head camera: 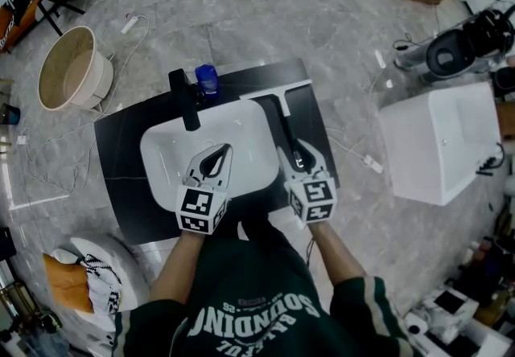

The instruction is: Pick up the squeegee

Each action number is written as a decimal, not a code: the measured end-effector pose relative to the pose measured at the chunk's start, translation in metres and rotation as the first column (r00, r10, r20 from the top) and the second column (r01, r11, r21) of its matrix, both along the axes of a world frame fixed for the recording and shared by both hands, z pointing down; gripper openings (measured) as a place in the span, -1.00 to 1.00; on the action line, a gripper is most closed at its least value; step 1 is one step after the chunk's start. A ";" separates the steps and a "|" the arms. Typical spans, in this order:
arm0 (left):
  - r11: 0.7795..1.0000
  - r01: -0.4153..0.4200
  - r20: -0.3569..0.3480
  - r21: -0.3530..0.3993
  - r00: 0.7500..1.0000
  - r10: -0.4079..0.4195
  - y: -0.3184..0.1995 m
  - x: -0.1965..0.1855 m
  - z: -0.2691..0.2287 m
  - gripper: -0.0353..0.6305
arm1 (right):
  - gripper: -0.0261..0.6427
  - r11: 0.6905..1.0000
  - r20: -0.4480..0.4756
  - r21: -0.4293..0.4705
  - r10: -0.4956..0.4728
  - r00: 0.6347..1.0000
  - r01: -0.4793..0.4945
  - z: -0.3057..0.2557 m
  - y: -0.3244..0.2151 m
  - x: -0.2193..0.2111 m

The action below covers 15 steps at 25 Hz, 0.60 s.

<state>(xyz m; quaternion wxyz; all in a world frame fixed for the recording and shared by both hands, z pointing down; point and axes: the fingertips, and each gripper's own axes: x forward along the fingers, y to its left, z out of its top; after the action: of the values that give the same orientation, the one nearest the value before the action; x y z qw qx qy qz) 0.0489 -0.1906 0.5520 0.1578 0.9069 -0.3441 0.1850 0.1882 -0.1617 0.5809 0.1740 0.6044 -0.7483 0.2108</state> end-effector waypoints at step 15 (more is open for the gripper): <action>0.999 0.033 0.022 -0.039 0.999 -0.032 0.000 -0.024 0.022 -0.89 | -0.49 0.997 -0.063 -0.073 -0.006 0.998 0.001 0.047 -0.043 0.017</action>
<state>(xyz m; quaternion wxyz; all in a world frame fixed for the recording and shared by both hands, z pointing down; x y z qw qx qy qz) 0.0253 -0.1911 0.5736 0.1749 0.8958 -0.3569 0.1989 0.2048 -0.2048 0.6277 0.2200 0.6027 -0.7353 0.2186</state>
